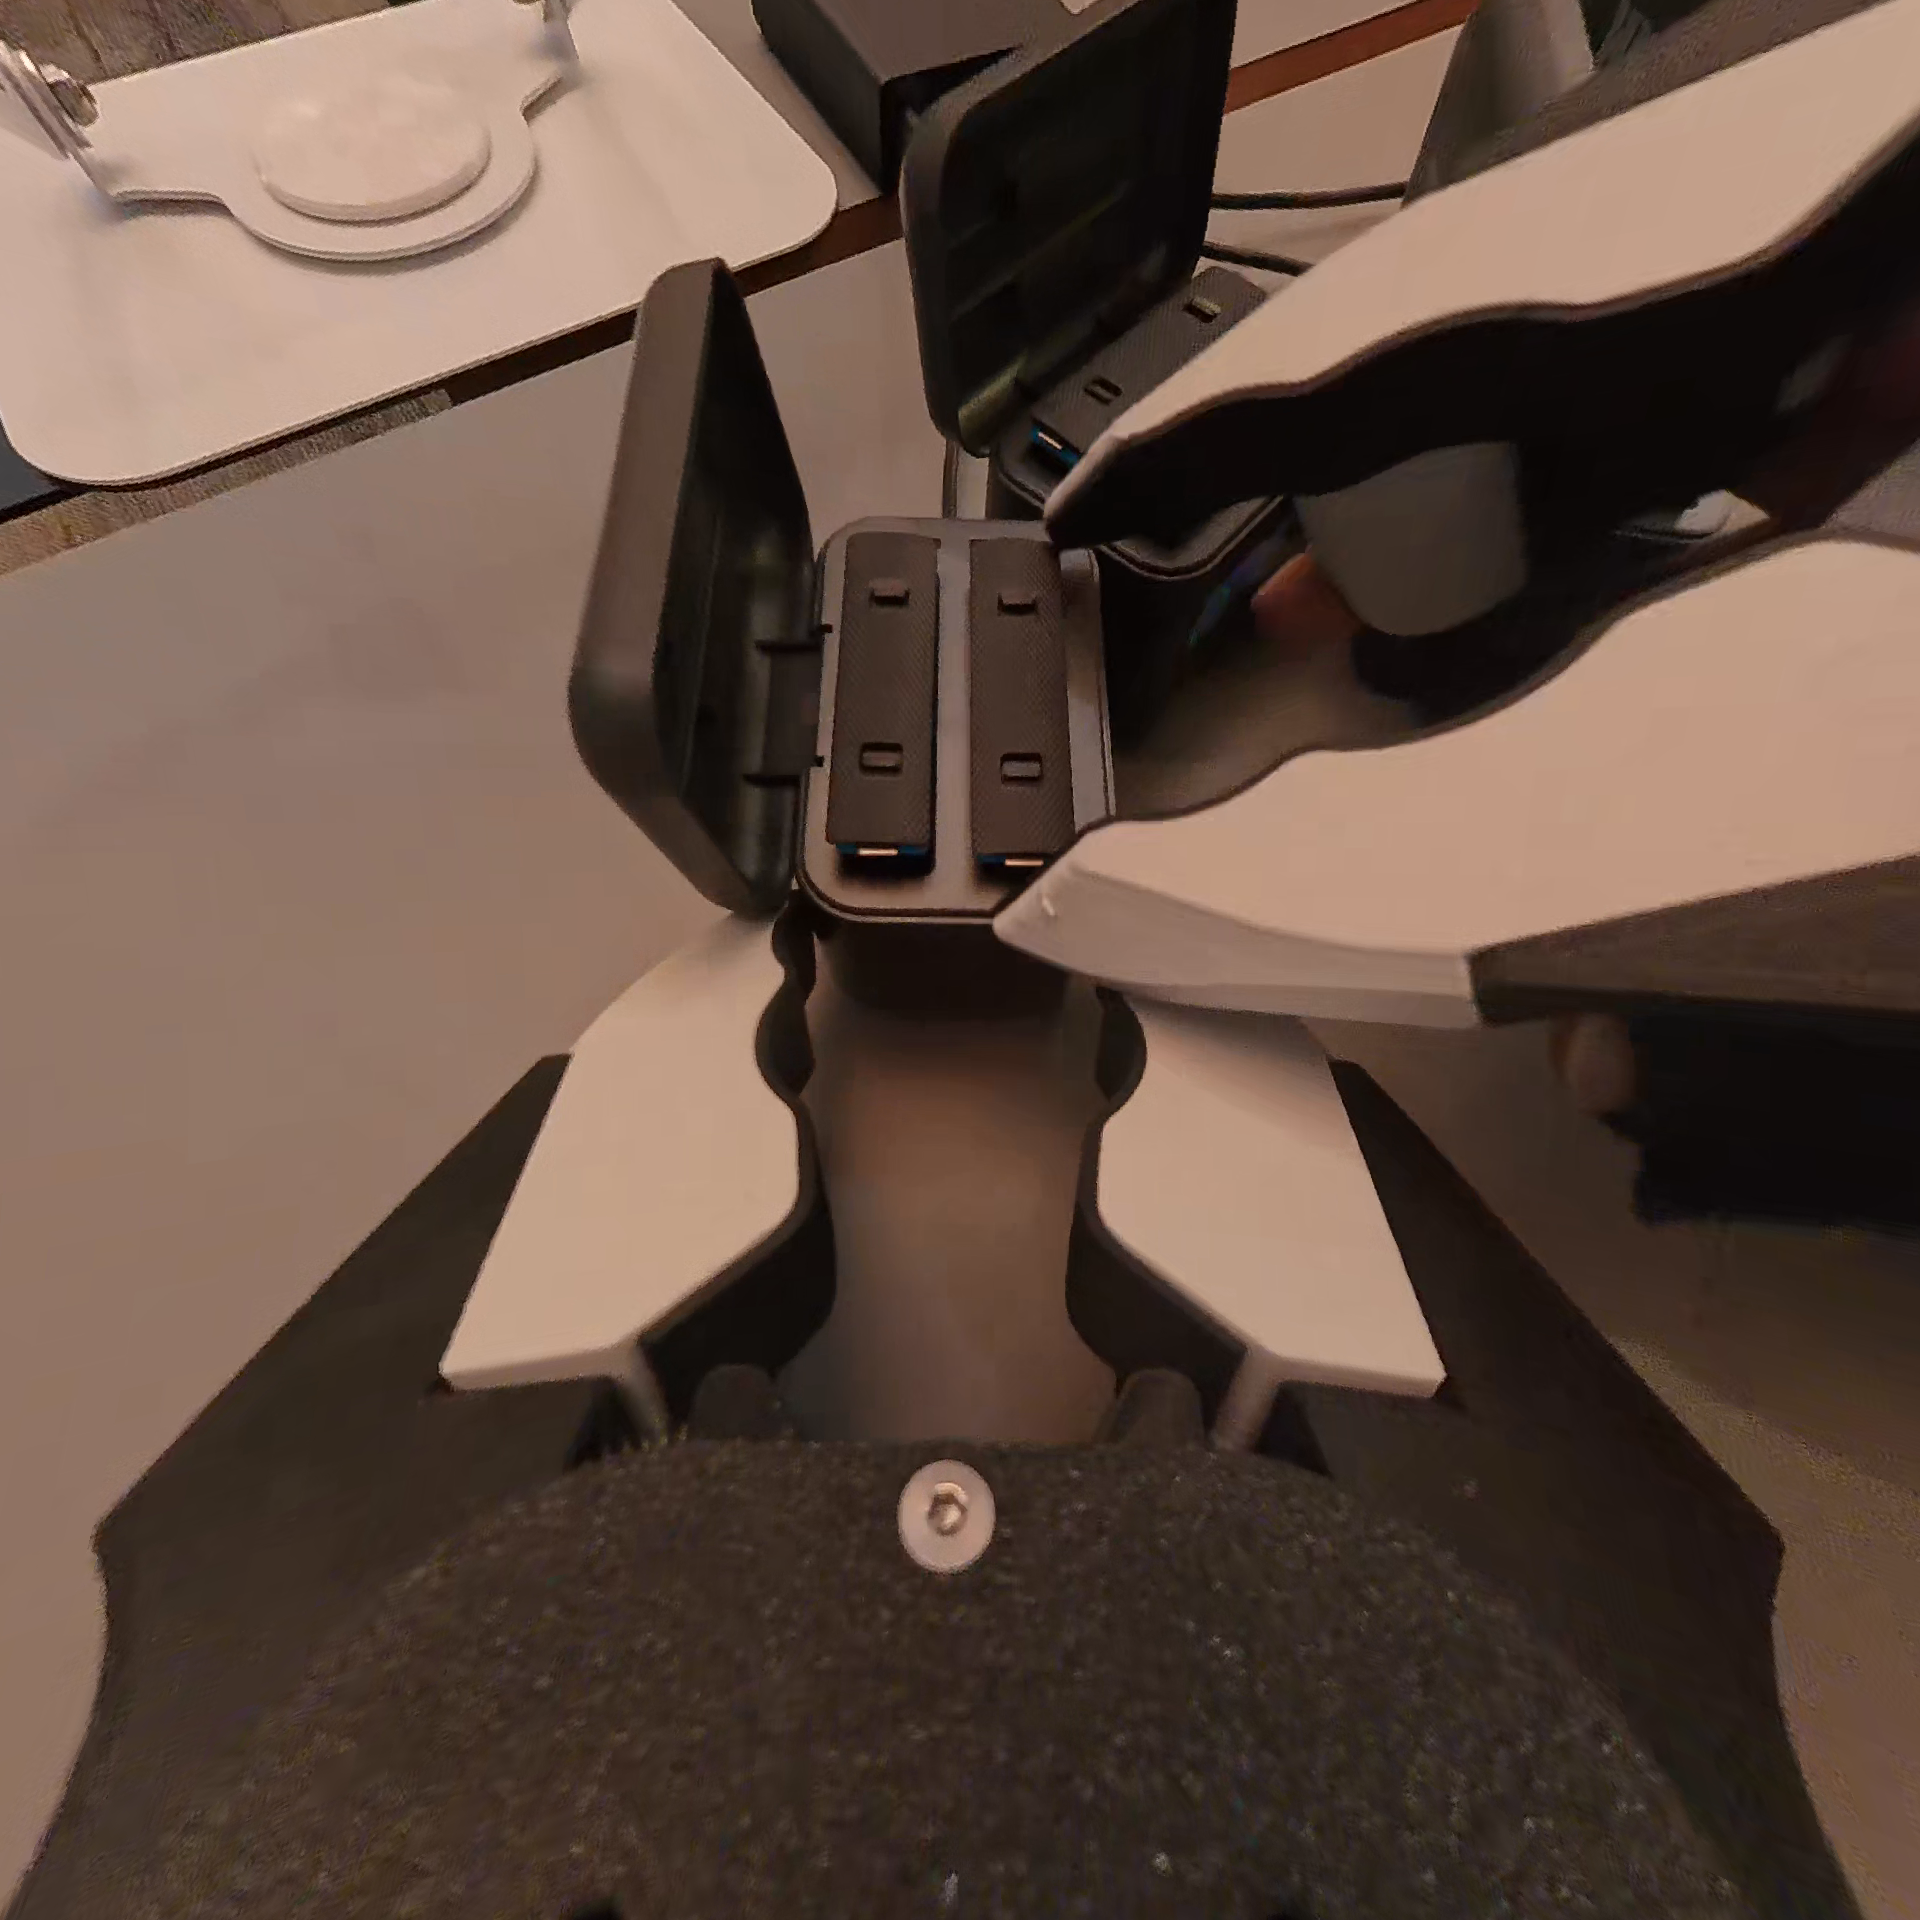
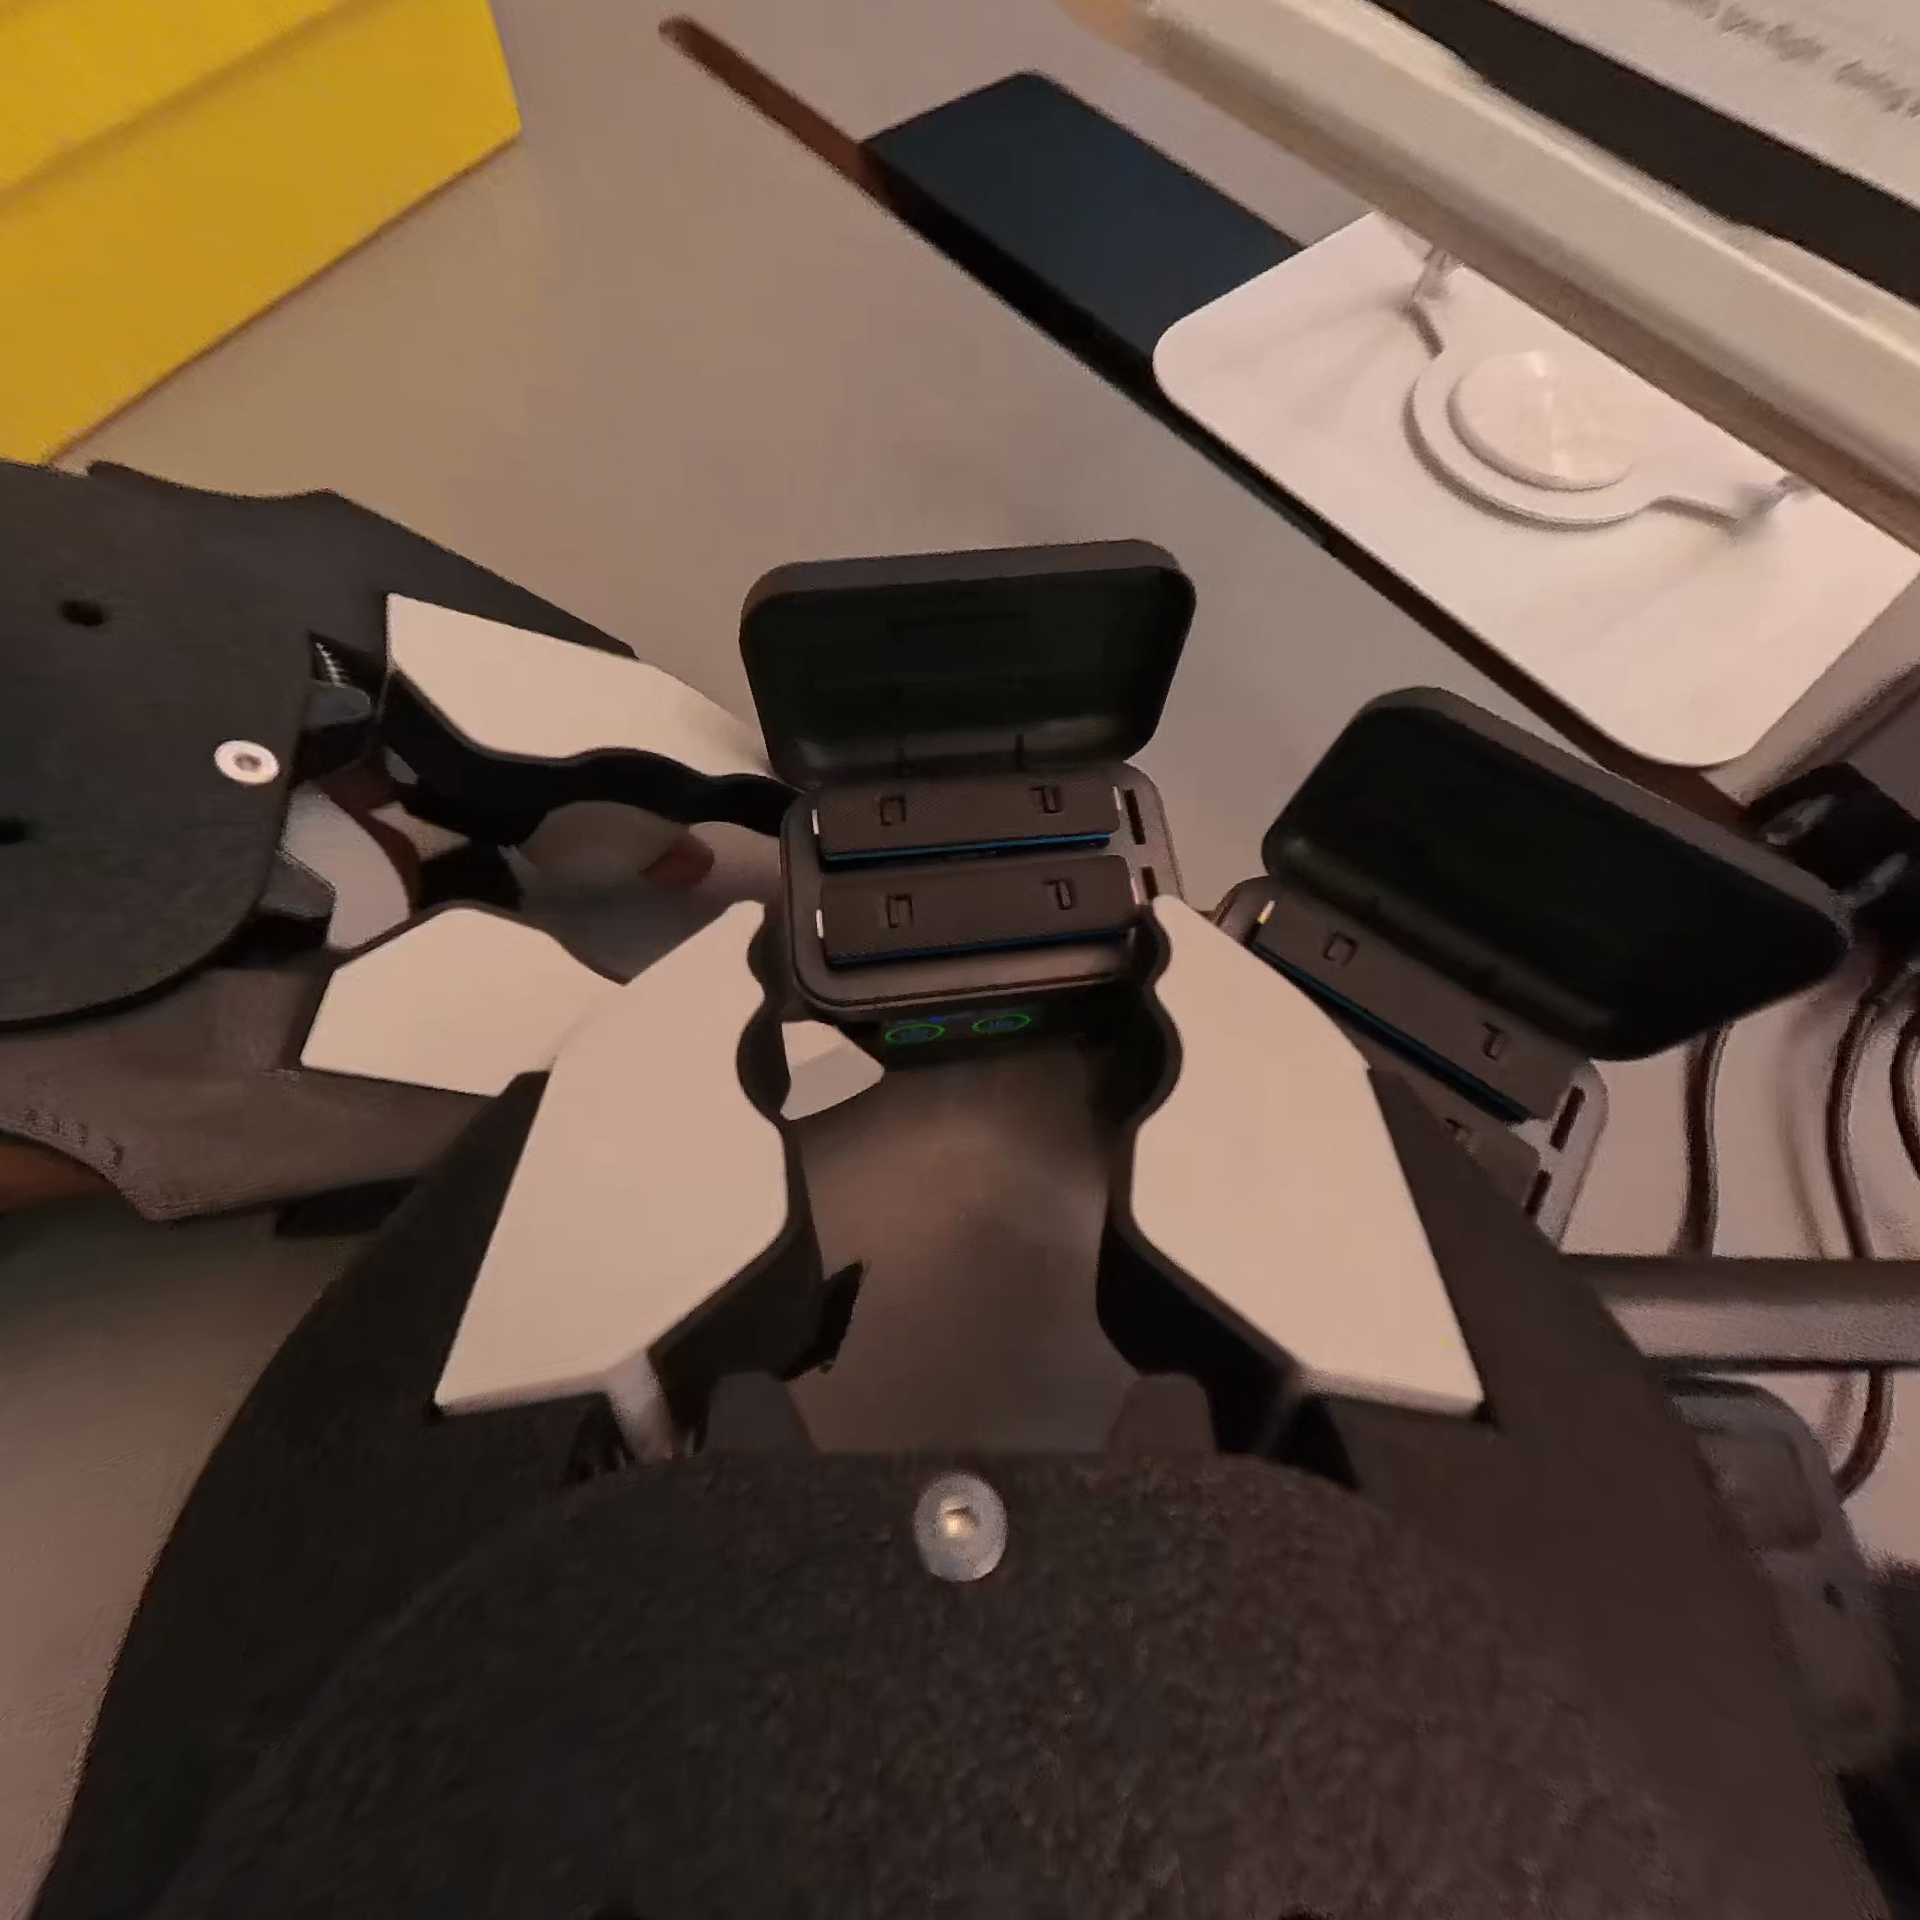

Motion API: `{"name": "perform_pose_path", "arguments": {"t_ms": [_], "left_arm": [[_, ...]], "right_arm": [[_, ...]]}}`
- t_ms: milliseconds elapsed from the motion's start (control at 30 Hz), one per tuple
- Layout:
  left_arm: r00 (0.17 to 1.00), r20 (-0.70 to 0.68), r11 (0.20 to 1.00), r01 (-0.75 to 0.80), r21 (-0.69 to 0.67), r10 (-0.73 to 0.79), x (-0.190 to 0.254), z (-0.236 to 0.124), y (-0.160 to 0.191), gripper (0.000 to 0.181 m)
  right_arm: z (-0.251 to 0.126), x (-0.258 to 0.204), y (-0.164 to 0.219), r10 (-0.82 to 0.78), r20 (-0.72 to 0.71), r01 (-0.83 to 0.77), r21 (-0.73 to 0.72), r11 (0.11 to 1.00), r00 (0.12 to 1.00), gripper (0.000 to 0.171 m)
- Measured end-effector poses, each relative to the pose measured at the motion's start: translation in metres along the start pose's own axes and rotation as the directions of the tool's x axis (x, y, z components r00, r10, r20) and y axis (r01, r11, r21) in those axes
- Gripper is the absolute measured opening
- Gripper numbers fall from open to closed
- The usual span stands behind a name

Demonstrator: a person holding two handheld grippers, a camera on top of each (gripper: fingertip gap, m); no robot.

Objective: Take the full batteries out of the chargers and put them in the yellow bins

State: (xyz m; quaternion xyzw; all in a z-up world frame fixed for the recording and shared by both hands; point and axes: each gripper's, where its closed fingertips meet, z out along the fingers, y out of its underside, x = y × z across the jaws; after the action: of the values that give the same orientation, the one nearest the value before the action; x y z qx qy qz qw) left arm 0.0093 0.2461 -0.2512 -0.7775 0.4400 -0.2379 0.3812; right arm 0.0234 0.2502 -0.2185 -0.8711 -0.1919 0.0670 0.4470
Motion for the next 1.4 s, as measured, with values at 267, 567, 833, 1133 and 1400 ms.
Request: {"name": "perform_pose_path", "arguments": {"t_ms": [267,567,833,1133,1400], "left_arm": [[1.000,-0.008,1.000,-0.002,0.017,0.003,0.000,0.000,0.000,0.051],[1.000,-0.001,0.999,-0.025,0.033,0.025,-0.001,0.007,-0.001,0.056],[1.000,-0.005,1.000,-0.018,0.018,0.018,-0.002,0.010,-0.001,0.056],[1.000,-0.019,1.000,-0.024,0.019,0.025,-0.001,0.010,0.000,0.056],[0.999,-0.010,0.999,-0.041,0.019,0.041,-0.002,0.010,0.000,0.056]], "right_arm": [[0.006,0.001,0.000,-0.073,0.090,0.083,-0.115,0.990,0.993,0.064],[0.006,0.003,-0.002,-0.039,0.106,0.050,-0.102,0.994,0.994,0.059],[0.006,0.003,-0.003,-0.035,0.084,0.039,-0.050,0.998,0.996,0.058],[0.005,0.003,-0.004,-0.022,0.094,0.027,-0.048,0.999,0.995,0.057],[-0.026,0.006,-0.045,-0.068,0.096,0.063,0.052,0.997,0.993,0.057]]}}
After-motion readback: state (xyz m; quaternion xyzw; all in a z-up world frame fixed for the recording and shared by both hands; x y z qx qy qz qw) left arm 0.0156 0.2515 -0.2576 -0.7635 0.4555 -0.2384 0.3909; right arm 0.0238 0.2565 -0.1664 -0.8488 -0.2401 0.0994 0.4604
